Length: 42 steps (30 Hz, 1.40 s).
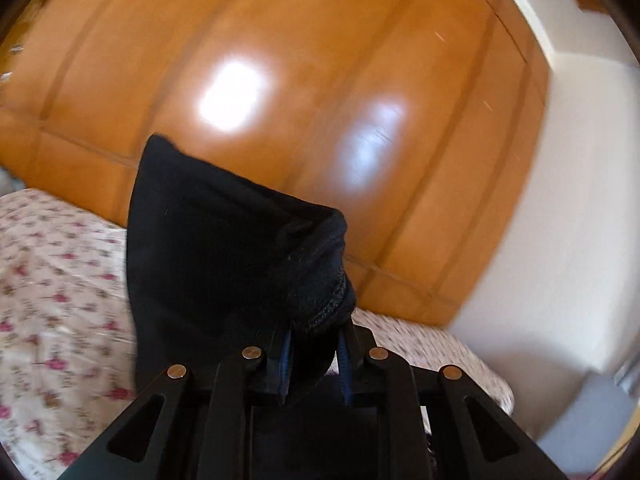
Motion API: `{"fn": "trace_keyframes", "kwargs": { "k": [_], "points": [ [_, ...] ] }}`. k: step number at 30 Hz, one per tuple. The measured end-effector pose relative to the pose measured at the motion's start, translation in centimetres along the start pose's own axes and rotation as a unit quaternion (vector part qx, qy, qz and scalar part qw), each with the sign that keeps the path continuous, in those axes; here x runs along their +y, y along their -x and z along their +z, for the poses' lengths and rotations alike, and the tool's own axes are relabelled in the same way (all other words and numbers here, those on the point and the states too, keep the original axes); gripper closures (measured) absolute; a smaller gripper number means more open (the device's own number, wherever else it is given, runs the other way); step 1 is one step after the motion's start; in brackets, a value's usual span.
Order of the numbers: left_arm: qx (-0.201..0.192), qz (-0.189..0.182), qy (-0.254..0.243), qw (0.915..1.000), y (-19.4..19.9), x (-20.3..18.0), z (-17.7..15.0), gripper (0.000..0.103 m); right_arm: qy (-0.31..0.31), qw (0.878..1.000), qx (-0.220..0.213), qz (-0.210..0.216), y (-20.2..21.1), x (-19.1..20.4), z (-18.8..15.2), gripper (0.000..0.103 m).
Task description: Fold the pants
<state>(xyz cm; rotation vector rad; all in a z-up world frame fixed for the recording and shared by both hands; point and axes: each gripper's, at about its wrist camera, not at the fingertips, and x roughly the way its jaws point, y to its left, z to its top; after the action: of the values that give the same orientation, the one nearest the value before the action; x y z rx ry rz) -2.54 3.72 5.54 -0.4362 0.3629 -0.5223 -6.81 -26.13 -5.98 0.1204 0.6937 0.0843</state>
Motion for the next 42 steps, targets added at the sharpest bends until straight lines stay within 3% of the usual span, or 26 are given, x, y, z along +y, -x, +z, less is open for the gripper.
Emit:
{"fn": "trace_keyframes", "kwargs": {
  "k": [8, 12, 15, 21, 24, 26, 28, 32, 33, 36, 40, 42],
  "points": [
    [0.105, -0.064, -0.043, 0.9915, -6.3, -4.1, -4.7, 0.085, -0.052, 0.998, -0.012, -0.014, 0.5, -2.7, 0.8, 0.056],
    [0.149, -0.077, -0.075, 0.9829, -8.5, -5.6, -7.5, 0.085, -0.107, 0.993, -0.047, 0.032, 1.8, -4.7, 1.6, 0.055],
    [0.179, -0.066, -0.100, 0.9765, -10.1, -5.9, -9.5, 0.085, -0.154, 0.980, -0.059, 0.110, 2.3, -5.6, 2.2, 0.045],
    [0.190, -0.058, -0.123, 0.9723, -10.5, -6.0, -11.4, 0.085, -0.188, 0.954, -0.003, 0.232, 0.4, -4.3, 2.3, 0.040],
    [0.193, -0.054, -0.140, 0.9697, -10.4, -7.0, -11.9, 0.085, -0.225, 0.939, 0.025, 0.259, -1.3, -4.1, 1.8, 0.038],
    [0.194, -0.053, -0.158, 0.9667, -10.6, -7.3, -12.4, 0.085, -0.268, 0.918, 0.060, 0.285, -2.9, -4.5, 1.4, 0.036],
    [0.197, -0.053, -0.187, 0.9610, -10.4, -8.1, -12.9, 0.085, -0.296, 0.905, 0.080, 0.294, -3.8, -4.8, 1.1, 0.034],
    [0.198, -0.060, -0.249, 0.9464, -10.2, -9.9, -14.4, 0.085, -0.296, 0.898, 0.073, 0.318, -3.5, -4.5, 1.4, 0.034],
    [0.194, -0.063, -0.261, 0.9436, -10.0, -10.4, -14.6, 0.085, -0.287, 0.901, 0.071, 0.317, -3.4, -4.1, 1.5, 0.035],
    [0.179, -0.067, -0.281, 0.9404, -9.7, -11.3, -14.8, 0.085, -0.221, 0.935, 0.051, 0.274, -2.2, -3.3, 2.5, 0.087],
    [0.175, -0.083, -0.276, 0.9413, -9.3, -11.3, -14.3, 0.077, -0.182, 0.951, 0.026, 0.250, -0.9, -3.0, 3.3, 0.088],
    [0.179, -0.112, -0.263, 0.9414, -8.6, -11.0, -14.2, 0.072, -0.168, 0.958, 0.022, 0.231, -0.8, -3.3, 3.5, 0.088]
  ]
}}
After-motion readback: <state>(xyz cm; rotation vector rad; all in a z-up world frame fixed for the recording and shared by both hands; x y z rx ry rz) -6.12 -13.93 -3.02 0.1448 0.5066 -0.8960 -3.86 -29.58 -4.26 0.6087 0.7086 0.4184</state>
